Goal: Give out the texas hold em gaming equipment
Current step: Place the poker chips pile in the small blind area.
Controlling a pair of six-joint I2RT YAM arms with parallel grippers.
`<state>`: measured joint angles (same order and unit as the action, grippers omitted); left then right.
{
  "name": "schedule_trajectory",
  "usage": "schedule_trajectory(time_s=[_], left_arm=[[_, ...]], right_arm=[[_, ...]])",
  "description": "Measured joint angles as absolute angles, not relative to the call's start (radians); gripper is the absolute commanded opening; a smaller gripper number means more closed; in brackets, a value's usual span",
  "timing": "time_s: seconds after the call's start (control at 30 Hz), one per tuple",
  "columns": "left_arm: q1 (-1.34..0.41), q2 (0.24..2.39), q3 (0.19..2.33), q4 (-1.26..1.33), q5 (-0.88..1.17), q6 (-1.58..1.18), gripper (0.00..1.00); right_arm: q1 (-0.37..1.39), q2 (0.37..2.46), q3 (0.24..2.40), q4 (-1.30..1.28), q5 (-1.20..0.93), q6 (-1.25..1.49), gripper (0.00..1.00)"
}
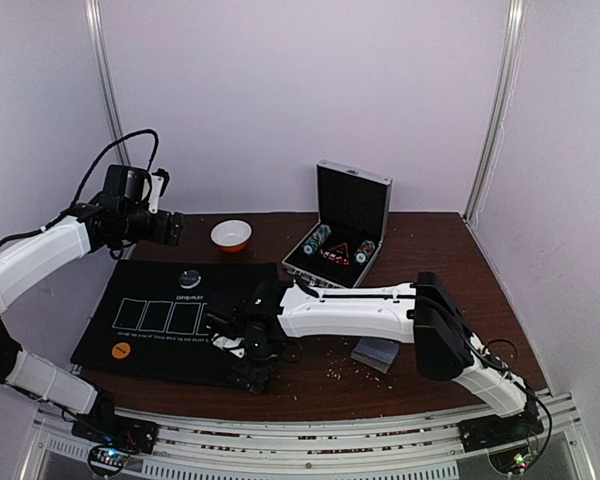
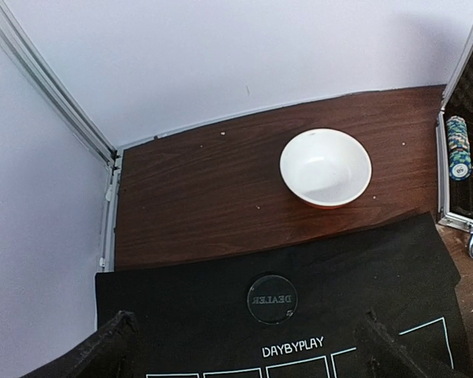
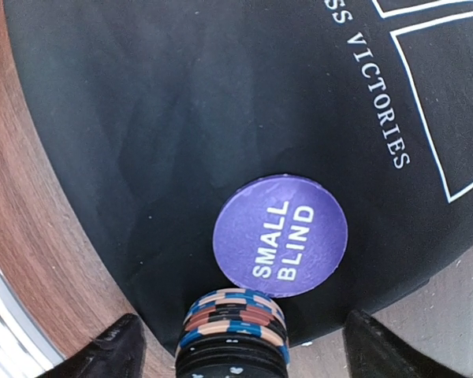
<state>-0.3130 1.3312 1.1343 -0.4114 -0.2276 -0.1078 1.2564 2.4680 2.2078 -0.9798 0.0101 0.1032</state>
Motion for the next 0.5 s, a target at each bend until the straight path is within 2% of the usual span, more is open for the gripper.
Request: schedule_trajectory(time_s=[0.3,0.5], left_arm=[[-0.313,1.331,1.134,-0.411,-0.222,-0.108,0.98],[-0.313,1.330,1.134,-0.411,-0.218,-0.107,0.98]], right_arm=[[1.240,2.399,2.207,-0.977,-0.009,0.102,1.00],[1.159,2.177,2.120,-0.951,-0.001,0.137,1.00]])
